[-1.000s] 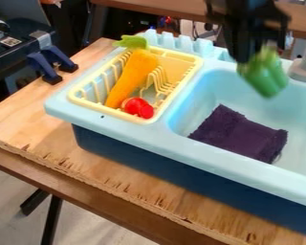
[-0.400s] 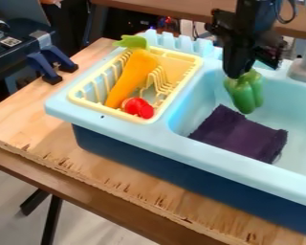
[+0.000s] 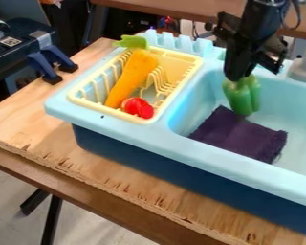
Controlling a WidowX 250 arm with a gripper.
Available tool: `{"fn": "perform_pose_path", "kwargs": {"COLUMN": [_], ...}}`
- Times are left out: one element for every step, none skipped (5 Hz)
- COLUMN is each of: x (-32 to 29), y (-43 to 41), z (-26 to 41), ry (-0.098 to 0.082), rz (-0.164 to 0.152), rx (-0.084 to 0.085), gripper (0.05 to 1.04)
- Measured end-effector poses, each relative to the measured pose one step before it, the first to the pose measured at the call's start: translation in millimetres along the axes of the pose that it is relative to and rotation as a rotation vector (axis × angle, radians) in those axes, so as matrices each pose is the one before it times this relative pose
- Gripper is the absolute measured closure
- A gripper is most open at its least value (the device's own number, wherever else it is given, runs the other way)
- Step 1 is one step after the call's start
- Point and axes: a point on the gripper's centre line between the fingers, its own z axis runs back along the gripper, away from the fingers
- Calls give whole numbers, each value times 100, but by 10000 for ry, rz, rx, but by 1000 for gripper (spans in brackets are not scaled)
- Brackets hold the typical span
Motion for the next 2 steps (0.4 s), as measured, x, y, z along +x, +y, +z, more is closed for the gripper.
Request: {"fn": "perform_pose_path", "kwargs": {"x": [267, 541], "y": [496, 447], "z": [-1303, -165], "ry": [691, 120], "rz": [23, 265], "rx": [-71, 340], "gripper": [986, 966]}}
